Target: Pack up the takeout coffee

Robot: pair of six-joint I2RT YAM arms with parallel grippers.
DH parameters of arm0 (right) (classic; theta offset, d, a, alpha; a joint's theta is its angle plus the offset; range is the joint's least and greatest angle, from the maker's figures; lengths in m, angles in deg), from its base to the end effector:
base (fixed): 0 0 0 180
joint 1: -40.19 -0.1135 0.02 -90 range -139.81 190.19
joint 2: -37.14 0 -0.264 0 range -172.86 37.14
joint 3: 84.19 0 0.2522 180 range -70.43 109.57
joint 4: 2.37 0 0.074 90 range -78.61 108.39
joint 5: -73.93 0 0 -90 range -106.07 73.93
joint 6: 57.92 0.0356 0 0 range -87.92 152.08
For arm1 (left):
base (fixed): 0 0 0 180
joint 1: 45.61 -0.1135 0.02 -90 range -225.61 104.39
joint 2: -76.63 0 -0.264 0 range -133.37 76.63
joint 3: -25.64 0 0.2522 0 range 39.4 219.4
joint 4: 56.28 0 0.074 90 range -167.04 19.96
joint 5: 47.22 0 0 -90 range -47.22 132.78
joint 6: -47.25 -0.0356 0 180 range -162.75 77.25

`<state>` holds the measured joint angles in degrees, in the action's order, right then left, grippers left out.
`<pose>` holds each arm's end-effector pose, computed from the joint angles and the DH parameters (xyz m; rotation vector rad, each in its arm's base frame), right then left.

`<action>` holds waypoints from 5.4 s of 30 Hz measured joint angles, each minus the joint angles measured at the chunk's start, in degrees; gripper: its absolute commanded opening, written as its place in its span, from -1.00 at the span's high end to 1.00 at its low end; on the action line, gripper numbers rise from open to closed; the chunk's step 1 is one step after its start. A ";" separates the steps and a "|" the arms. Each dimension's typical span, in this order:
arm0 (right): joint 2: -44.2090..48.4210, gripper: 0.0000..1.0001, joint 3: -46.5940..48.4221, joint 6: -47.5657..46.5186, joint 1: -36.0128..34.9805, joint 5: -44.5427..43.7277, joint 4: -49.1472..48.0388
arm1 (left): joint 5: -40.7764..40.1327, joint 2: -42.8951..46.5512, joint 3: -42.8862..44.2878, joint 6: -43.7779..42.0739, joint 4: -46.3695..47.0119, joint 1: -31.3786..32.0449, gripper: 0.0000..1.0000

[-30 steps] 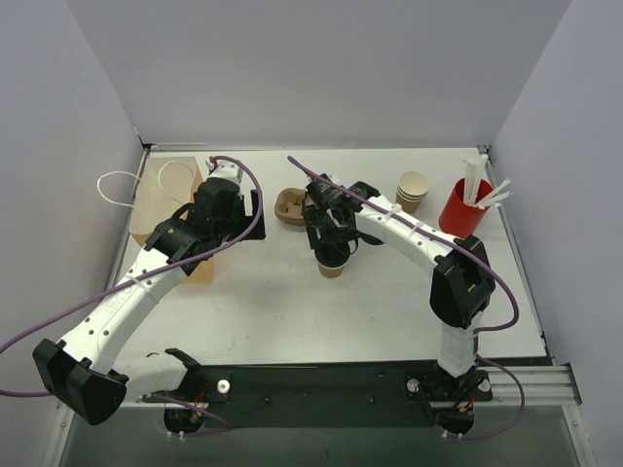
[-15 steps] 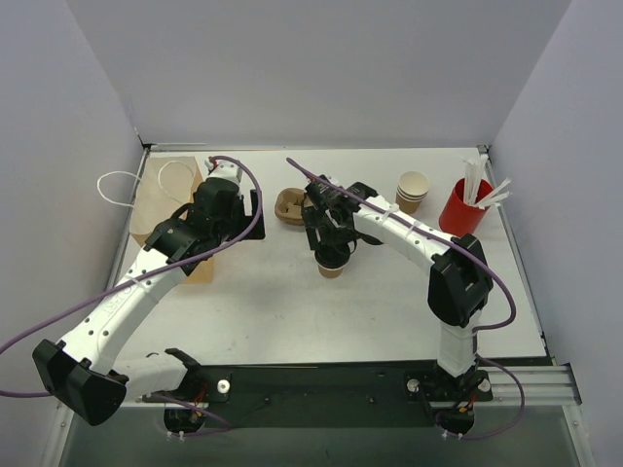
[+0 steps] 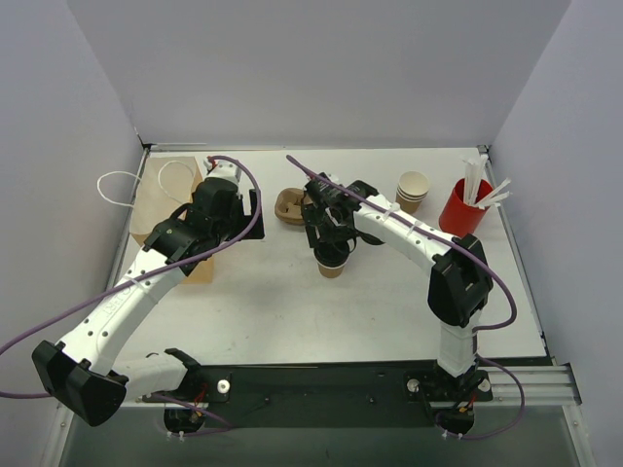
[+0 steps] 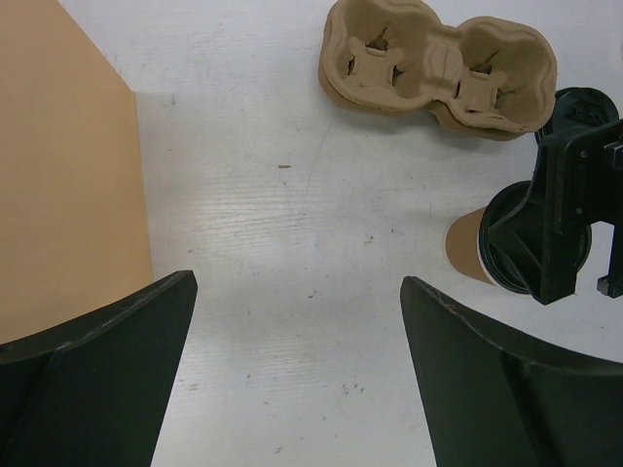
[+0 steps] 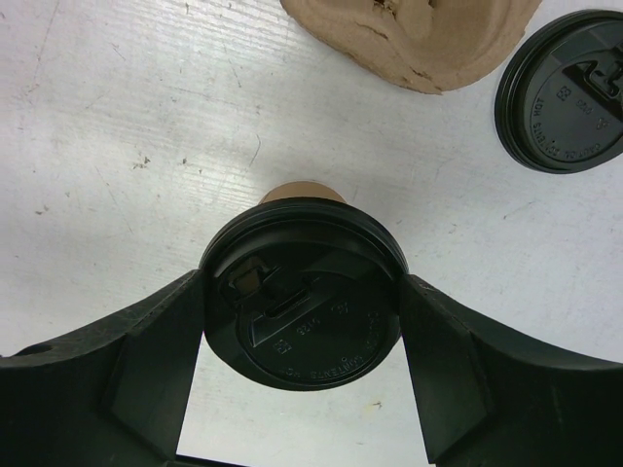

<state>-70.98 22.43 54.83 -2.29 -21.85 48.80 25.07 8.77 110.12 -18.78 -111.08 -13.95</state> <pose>0.3126 0.2814 0.2708 -0.3891 2.4881 0.3514 0.2159 -0.1204 0.3635 -0.0186 2.2072 -0.1956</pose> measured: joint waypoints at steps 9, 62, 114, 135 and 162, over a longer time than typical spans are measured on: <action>0.02 -0.33 0.28 0.00 0.00 -0.02 0.17 | 0.04 0.04 0.00 0.00 0.00 -0.26 -0.95; 1.51 -0.37 -2.34 1.27 -1.11 -1.07 0.39 | 1.03 0.04 -0.63 0.00 0.07 -0.28 -0.95; 5.51 -0.39 -13.68 3.85 -1.64 -6.54 -15.50 | 4.87 0.04 -7.26 1.79 2.34 -0.28 -0.95; 6.45 -0.66 -12.07 4.33 1.99 0.39 -12.68 | 11.06 -0.68 -7.91 1.73 5.51 -0.33 -0.90; 20.17 0.23 -24.94 9.44 10.16 12.74 -17.79 | 24.04 -22.84 -0.66 7.17 17.68 8.37 0.06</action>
<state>-50.80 -2.51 64.27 7.88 -9.11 31.00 49.11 -14.07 109.46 -11.61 -93.39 -5.58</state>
